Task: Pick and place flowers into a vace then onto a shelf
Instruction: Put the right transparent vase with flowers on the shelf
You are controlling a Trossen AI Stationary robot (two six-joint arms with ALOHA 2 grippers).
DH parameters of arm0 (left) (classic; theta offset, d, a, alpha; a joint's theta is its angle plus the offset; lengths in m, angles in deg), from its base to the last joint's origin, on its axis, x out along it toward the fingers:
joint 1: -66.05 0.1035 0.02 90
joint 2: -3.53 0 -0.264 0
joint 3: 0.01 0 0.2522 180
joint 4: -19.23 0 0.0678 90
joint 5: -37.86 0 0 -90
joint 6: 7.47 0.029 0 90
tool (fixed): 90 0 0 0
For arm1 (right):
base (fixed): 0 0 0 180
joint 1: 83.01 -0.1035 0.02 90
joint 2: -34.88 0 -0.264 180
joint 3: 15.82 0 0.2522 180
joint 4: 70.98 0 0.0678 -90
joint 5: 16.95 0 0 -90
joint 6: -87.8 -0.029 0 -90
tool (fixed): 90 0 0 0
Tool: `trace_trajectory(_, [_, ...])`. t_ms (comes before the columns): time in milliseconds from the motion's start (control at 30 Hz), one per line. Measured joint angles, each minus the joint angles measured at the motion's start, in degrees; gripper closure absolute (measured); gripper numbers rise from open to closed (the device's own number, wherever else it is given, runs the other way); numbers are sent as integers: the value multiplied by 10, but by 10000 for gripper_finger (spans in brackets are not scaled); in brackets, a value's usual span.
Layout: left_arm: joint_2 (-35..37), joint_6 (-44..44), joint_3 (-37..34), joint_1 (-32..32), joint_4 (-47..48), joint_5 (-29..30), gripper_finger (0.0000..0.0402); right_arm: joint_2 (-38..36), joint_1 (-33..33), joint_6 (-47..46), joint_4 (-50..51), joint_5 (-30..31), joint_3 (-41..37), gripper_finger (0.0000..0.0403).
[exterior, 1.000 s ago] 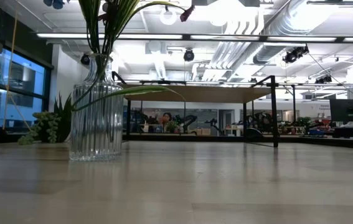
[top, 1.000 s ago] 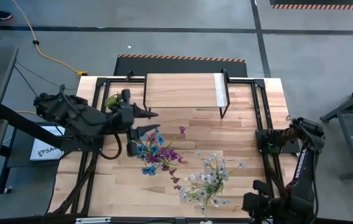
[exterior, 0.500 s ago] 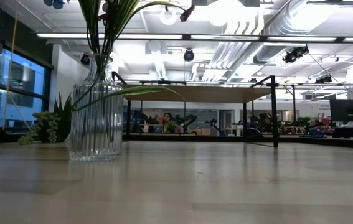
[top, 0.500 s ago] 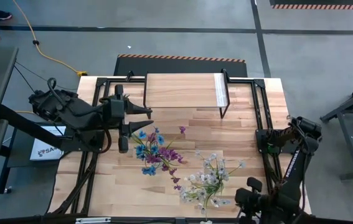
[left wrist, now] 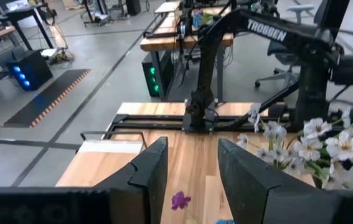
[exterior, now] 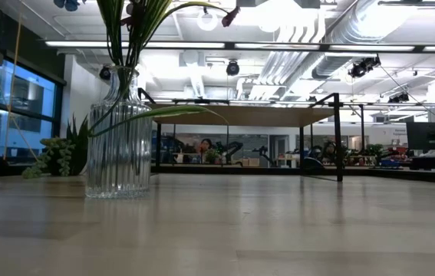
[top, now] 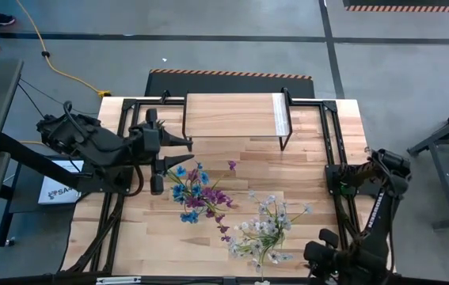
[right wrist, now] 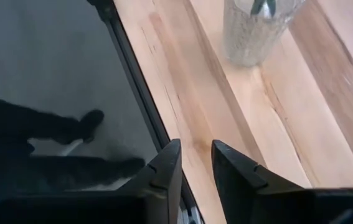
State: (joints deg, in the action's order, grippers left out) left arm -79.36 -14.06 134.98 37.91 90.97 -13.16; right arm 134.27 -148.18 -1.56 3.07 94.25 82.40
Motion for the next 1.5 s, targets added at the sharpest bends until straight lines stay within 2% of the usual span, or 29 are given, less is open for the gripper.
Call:
trace_trajectory(267, [2,-29,0,0,42,1,227,0,-6,-2,-5,36,-15,286])
trace_trajectory(567, [9,-29,0,0,41,4,227,1,7,-6,-133,28,-116,238])
trace_trajectory(767, [14,-29,0,0,41,5,227,1,6,-21,-183,6,-145,242])
trace_trajectory(1133, [14,-28,0,0,41,5,227,1,16,-16,-151,29,-146,242])
trace_trajectory(1333, [14,-28,0,0,41,5,227,0,30,10,-143,63,-146,242])
trace_trajectory(1500, [13,-29,0,0,41,-1,227,0,33,10,-134,60,-146,242])
